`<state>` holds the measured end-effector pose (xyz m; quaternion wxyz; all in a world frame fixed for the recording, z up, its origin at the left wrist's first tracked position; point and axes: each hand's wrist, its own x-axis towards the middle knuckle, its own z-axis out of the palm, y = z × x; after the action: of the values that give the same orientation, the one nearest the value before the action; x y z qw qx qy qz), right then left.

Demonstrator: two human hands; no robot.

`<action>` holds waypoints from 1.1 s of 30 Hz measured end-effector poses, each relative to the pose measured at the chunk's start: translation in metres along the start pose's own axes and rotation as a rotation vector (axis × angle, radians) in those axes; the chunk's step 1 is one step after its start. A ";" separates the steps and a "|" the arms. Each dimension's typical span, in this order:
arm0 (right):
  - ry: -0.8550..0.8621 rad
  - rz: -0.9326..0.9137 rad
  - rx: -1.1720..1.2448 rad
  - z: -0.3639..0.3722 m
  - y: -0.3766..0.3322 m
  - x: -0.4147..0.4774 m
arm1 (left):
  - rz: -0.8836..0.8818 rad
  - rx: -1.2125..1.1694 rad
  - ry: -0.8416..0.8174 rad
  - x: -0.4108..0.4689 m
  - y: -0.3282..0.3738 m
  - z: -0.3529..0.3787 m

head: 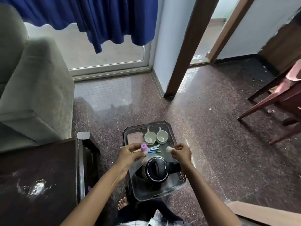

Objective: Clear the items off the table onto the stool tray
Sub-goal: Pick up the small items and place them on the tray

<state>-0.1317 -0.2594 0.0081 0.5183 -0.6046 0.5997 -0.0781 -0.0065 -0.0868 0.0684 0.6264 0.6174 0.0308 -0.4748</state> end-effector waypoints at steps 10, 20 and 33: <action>-0.227 -0.023 -0.471 0.044 0.024 0.099 | 0.012 0.154 0.165 0.036 -0.001 0.026; -0.200 -0.011 -0.511 0.069 0.031 0.108 | -0.013 0.160 0.250 0.034 -0.016 0.035; -0.735 0.150 0.227 0.010 -0.048 -0.010 | -0.019 0.144 0.279 0.046 -0.026 0.044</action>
<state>-0.0966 -0.2578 0.0433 0.7665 -0.4857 0.4039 0.1159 -0.0220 -0.1421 0.0304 0.5659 0.7202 0.0891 -0.3914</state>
